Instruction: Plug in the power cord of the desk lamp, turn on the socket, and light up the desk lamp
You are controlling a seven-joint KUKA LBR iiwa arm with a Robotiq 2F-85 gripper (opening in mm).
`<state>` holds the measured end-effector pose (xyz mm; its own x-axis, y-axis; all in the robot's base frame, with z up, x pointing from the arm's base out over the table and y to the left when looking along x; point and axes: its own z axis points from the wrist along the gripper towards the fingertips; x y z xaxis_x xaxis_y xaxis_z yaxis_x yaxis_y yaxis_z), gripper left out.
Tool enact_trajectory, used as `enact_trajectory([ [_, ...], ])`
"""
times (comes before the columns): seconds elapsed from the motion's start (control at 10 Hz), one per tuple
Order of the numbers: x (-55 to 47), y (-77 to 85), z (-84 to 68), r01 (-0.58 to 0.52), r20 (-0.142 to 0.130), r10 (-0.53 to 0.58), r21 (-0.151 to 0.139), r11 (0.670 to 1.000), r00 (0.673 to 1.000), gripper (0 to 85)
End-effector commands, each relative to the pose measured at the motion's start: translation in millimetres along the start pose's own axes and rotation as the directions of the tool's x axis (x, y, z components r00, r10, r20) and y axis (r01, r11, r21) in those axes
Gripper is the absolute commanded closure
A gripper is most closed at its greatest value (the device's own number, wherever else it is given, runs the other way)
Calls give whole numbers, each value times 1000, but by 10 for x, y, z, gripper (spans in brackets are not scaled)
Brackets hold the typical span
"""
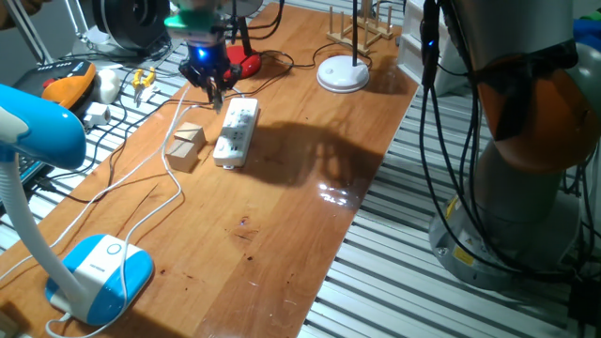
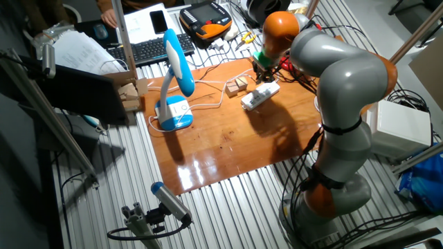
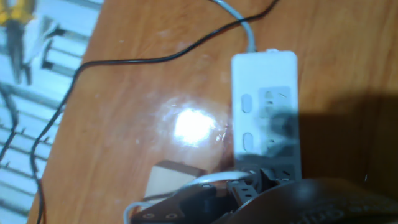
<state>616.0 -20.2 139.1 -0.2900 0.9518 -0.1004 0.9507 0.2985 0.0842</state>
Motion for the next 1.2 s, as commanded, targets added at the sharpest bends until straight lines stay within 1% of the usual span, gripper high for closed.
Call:
enact_trajectory([
  [0.0,26,-28,52,-276,41,275,18,961,961,850],
  [0.1,41,-56,110,-266,50,265,7,964,963,850],
  [0.2,65,-74,147,-255,53,254,9,967,966,850],
  [0.3,87,-81,158,-237,48,236,25,971,971,850],
  [0.4,105,-81,168,-219,45,218,35,975,975,850],
  [0.5,119,-85,185,-198,50,196,42,979,979,850],
  [0.7,154,-133,268,-139,75,135,49,989,988,850],
  [0.8,137,-168,313,-110,72,107,48,993,992,850],
  [0.9,96,-203,342,-76,61,73,52,996,995,850],
  [1.1,65,-242,372,-43,44,41,56,997,998,850],
])
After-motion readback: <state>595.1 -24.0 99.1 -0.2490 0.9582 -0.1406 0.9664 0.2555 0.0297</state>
